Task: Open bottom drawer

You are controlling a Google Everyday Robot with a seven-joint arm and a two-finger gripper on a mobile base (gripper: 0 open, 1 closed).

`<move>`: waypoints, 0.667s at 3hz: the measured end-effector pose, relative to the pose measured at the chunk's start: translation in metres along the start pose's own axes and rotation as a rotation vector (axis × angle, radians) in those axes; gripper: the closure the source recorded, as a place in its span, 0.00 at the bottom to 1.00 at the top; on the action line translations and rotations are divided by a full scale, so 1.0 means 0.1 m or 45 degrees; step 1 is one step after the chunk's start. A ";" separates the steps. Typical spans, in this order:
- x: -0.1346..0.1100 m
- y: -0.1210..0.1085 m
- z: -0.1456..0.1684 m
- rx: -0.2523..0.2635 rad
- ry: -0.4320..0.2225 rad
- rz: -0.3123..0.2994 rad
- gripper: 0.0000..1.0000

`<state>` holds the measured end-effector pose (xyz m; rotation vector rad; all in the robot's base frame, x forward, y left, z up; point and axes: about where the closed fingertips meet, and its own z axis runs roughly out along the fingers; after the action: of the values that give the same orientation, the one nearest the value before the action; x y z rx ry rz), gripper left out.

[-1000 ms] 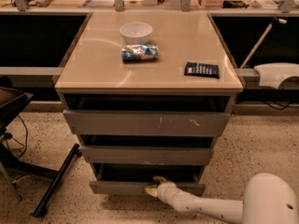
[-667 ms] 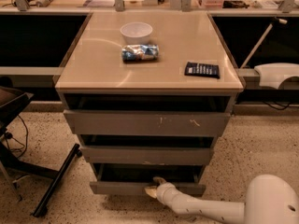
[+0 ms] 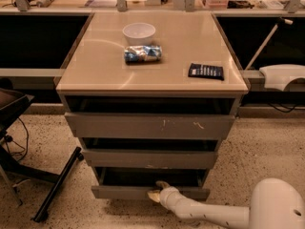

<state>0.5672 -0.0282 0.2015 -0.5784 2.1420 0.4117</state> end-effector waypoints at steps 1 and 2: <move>0.03 0.02 -0.01 0.000 0.029 -0.033 1.00; 0.01 0.02 -0.02 0.000 0.030 -0.033 1.00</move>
Offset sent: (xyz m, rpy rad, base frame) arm -0.0903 -0.0163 -0.0145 -0.2476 0.0568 0.1958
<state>0.5641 -0.0283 0.2018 -0.6126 2.1544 0.3925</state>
